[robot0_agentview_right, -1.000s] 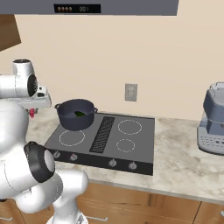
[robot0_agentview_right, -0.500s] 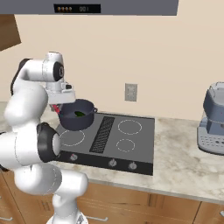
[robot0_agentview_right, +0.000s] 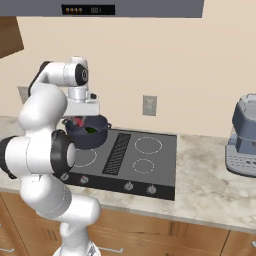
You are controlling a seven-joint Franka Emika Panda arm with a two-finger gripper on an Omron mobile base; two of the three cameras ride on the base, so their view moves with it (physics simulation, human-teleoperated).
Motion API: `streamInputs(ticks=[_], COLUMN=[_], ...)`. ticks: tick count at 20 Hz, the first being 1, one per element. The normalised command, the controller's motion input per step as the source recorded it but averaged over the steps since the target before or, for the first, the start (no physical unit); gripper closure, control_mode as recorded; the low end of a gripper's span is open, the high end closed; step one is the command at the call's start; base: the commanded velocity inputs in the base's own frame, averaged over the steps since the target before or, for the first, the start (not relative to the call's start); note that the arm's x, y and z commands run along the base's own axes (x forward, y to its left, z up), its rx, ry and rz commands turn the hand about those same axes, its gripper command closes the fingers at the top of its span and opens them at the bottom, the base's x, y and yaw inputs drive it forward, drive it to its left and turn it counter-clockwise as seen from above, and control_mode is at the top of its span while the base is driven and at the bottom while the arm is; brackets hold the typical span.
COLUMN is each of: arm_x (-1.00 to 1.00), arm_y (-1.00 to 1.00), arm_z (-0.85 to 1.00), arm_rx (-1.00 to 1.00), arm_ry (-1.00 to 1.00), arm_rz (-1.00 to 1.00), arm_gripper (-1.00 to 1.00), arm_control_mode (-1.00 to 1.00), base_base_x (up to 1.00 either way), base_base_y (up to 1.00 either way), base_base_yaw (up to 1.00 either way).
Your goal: Put the lime and cucumber in the pot. Retrieve the spatula and lightly stir the vegetables in the pot.
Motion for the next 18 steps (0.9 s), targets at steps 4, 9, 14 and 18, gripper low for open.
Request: streamInputs(ticks=[4, 9, 14, 18], arm_x=[0.00, 0.00, 0.01, 0.00], arm_y=[-0.31, -0.35, -0.46, -0.34], arm_z=[-0.13, 0.00, 0.00, 0.00], arm_rx=[-0.01, 0.00, -0.03, -0.09], arm_ry=[0.00, 0.07, 0.06, 0.02], arm_rz=[0.07, 0.05, 0.00, -0.01], arm_gripper=[1.00, 1.00, 1.00, 1.00], arm_control_mode=[-1.00, -1.00, -1.00, -1.00], base_base_x=[0.00, 0.00, 0.00, 0.00], base_base_y=[0.00, 0.00, 0.00, 0.00], base_base_yaw=[0.00, 0.00, 0.00, 0.00])
